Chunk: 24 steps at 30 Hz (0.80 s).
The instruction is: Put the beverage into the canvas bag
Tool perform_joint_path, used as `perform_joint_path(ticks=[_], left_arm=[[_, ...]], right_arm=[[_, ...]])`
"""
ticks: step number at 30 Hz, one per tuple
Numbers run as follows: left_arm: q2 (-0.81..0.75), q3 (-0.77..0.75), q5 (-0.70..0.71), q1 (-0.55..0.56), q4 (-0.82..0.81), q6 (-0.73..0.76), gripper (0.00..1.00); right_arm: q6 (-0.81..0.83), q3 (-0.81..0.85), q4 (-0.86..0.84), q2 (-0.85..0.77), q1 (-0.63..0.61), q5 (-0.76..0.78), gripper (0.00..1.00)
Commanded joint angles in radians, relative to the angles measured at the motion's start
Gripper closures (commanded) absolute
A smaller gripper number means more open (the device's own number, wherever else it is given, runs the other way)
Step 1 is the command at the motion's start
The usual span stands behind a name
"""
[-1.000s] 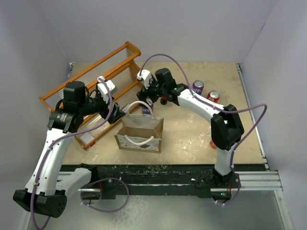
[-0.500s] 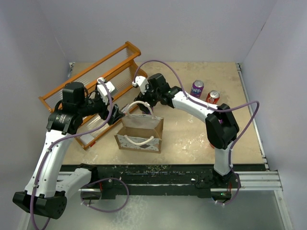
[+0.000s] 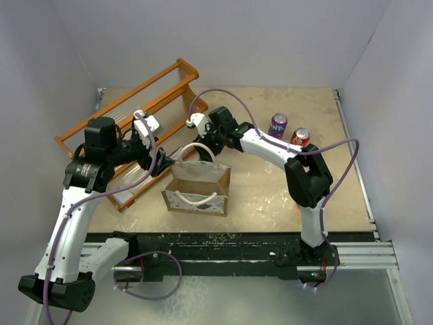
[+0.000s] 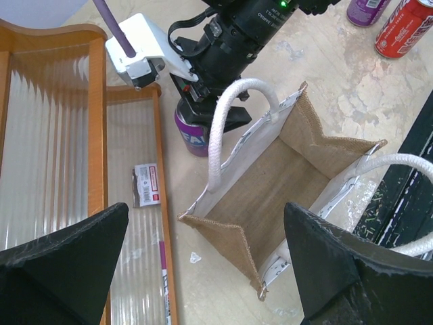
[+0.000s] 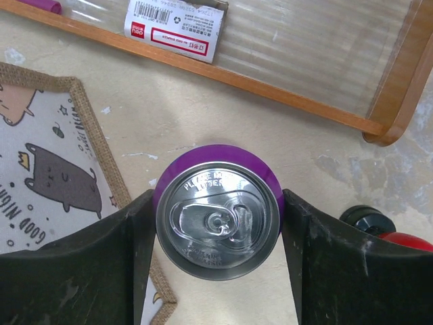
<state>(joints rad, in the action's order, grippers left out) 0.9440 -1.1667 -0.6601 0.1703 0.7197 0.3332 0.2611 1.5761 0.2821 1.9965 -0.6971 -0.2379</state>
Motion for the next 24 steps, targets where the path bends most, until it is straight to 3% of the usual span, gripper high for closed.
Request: perform_joint_path(ticks=[1, 10, 17, 24], left_arm=[[-0.002, 0.007, -0.012, -0.006, -0.035, 0.015, 0.01], [0.043, 0.039, 0.121, -0.006, 0.030, 0.057, 0.01], [0.081, 0.077, 0.142, -0.006, 0.046, 0.061, 0.01], [0.120, 0.109, 0.038, -0.005, 0.041, 0.058, 0.01]], right_arm=[[-0.006, 0.021, 0.005, -0.044, 0.000, -0.028, 0.38], [0.024, 0.067, 0.014, -0.174, 0.012, 0.025, 0.75], [0.031, 0.120, 0.050, -0.261, 0.031, 0.050, 0.85], [0.060, 0.168, 0.098, -0.369, 0.035, 0.108, 0.93]])
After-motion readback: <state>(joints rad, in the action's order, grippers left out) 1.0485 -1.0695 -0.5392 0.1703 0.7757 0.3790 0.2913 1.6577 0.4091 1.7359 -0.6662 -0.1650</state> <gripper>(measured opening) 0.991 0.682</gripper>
